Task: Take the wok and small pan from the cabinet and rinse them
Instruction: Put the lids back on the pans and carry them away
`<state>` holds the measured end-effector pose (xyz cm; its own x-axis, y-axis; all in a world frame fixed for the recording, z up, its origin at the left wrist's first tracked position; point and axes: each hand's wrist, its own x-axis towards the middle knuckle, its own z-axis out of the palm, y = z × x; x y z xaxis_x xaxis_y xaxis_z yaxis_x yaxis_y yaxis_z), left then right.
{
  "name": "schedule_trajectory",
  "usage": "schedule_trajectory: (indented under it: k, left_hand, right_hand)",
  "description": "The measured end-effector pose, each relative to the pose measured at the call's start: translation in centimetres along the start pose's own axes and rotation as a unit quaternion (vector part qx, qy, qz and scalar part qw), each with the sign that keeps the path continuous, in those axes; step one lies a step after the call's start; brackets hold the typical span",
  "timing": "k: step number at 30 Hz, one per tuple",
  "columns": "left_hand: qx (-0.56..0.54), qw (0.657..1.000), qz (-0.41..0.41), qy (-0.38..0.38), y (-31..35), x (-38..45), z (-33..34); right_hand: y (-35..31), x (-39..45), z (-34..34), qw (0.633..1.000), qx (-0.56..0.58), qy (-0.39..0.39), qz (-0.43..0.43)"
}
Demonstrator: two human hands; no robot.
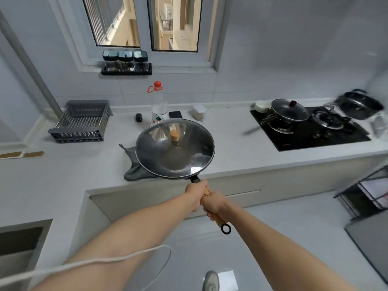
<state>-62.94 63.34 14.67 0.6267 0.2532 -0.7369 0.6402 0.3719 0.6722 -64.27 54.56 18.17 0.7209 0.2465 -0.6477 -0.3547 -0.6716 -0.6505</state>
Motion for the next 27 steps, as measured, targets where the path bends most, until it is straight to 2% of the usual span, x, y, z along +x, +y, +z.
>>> schedule_trajectory:
  k: [9, 13, 18, 22, 27]
  left_hand:
    - [0.089, 0.989, 0.013, -0.122, -0.2, -5.3, 13.4]
    - [0.107, 0.98, 0.024, -0.164, 0.2, -6.9, 19.1]
    - [0.153, 0.962, 0.044, -0.221, 0.7, -8.2, 30.0]
    - [0.18, 0.95, 0.066, -0.246, 1.8, -8.7, 38.8]
    - [0.218, 0.937, 0.072, -0.263, 2.9, -8.4, 46.2]
  right_hand:
    - [5.2, -6.6, -10.5, 0.988, 0.091, 0.123, 0.035]
    - [7.4, -8.0, -15.4, 0.98, 0.112, 0.155, 0.05]
    - [11.4, -8.9, -24.6, 0.966, 0.155, 0.2, 0.054]
    - [14.4, -7.8, -32.7, 0.954, 0.174, 0.234, 0.066]
    - [16.9, -6.7, -39.3, 0.941, 0.205, 0.263, 0.063]
